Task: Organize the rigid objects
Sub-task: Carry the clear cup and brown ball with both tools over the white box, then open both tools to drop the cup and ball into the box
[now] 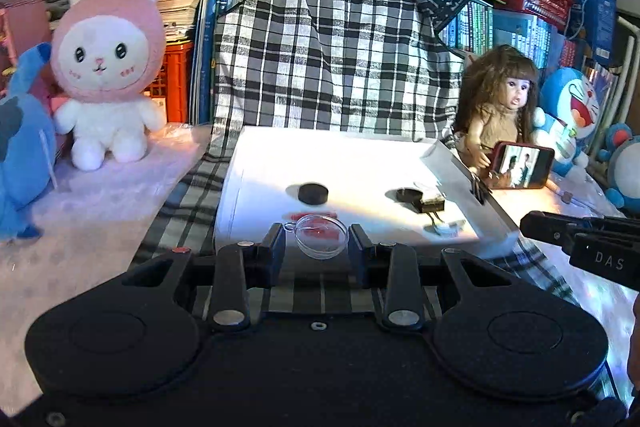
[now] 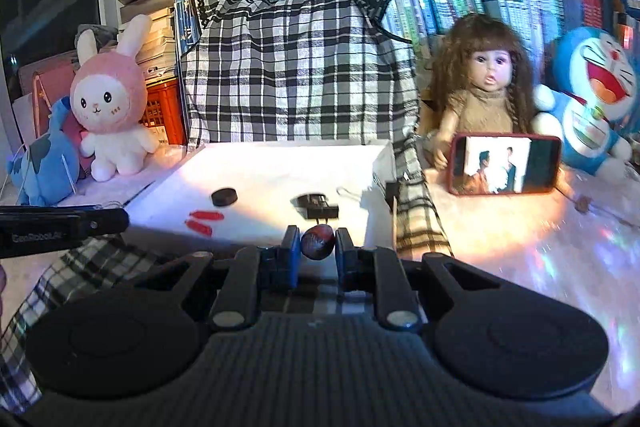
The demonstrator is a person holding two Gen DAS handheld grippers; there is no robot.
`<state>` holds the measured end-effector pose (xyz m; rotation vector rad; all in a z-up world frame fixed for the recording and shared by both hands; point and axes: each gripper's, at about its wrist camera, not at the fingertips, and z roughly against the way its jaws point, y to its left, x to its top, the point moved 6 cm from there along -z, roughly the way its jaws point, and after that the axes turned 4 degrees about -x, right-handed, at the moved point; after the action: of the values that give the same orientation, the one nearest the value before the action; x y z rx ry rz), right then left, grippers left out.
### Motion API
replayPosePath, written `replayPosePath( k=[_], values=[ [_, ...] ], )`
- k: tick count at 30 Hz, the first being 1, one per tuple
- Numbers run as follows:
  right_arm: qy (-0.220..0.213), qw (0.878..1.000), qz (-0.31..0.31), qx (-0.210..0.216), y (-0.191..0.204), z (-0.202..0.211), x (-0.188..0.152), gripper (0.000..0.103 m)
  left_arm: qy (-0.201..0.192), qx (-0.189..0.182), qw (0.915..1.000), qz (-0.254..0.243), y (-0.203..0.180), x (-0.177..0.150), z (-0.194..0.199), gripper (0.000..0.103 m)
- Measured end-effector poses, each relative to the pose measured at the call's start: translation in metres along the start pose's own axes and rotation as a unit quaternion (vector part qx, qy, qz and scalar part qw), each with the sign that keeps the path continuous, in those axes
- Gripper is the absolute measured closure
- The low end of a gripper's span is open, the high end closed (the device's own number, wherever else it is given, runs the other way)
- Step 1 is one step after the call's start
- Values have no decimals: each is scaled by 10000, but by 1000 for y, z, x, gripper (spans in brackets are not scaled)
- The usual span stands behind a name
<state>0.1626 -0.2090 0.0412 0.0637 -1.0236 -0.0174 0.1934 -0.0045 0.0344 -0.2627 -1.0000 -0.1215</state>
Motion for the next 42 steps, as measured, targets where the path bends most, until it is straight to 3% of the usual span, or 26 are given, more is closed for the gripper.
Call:
replayPosePath(
  k=[4, 9, 19, 28, 42],
  values=[
    [185, 9998, -8, 4, -2, -27, 26, 81, 118, -85, 9997, 173, 5, 27, -29, 71],
    [811, 9961, -309, 126, -10, -83, 50, 81, 431, -34, 9986, 318, 14, 57, -84, 71],
    [1352, 9896, -494, -38, -4, -161, 58, 81, 858, 88, 9952, 468, 24, 60, -167, 71],
    [1530, 9871, -456, -155, 1, -191, 49, 81, 954, 131, 9944, 445, 27, 60, -192, 71],
    [1595, 9859, -482, -144, 5, -206, 43, 80, 1053, 121, 9934, 431, 28, 51, -209, 70]
  ],
)
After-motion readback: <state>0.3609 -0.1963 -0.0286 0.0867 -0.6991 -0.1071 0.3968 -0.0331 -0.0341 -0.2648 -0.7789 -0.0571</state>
